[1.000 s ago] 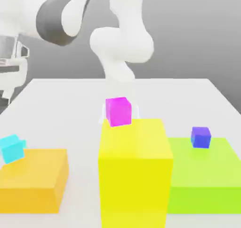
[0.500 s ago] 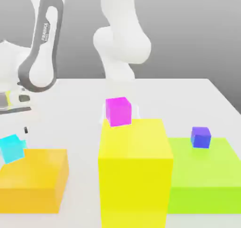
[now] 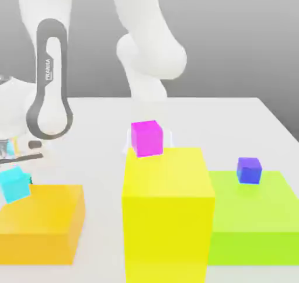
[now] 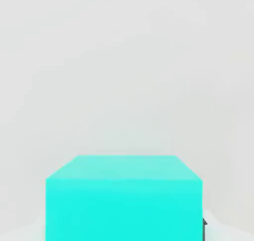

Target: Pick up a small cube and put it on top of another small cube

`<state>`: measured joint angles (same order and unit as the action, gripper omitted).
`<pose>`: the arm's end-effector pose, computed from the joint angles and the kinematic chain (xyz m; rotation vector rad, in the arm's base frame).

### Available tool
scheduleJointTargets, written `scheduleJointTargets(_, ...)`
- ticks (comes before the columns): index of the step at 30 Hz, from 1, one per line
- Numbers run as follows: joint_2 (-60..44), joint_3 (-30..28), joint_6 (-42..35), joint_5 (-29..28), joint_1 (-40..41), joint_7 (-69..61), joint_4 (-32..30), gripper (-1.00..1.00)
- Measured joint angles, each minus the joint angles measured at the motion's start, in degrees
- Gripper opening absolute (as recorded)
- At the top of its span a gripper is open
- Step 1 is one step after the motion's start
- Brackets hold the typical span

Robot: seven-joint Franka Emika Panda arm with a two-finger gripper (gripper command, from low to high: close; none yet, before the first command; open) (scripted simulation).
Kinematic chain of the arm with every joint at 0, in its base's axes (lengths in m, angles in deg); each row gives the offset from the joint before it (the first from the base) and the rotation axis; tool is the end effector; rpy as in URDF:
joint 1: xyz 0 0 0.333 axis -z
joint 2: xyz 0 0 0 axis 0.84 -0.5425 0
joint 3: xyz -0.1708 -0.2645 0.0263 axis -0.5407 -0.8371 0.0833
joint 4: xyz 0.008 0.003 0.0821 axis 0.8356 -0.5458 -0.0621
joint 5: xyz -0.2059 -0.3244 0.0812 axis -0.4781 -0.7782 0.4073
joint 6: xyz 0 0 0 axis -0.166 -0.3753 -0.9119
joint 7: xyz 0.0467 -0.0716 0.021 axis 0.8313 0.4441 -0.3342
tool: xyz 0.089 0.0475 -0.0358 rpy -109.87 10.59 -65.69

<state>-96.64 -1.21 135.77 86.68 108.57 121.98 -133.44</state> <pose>0.2267 -0.3486 0.1729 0.7480 3.0485 -0.0015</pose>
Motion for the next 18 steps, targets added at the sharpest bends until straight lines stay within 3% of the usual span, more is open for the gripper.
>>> scheduleJointTargets(4,5.6,-0.7,-6.0,0.3,0.7,-1.4,-0.1,-1.0)
scheduleJointTargets(13,18.5,2.9,-27.3,1.5,-5.5,4.2,8.5,-1.0)
scheduleJointTargets(16,20.1,5.6,-29.8,-2.3,-6.5,10.5,9.7,-1.0)
scheduleJointTargets(18,17.9,6.2,-26.9,-3.5,-6.6,12.2,9.0,-1.0)
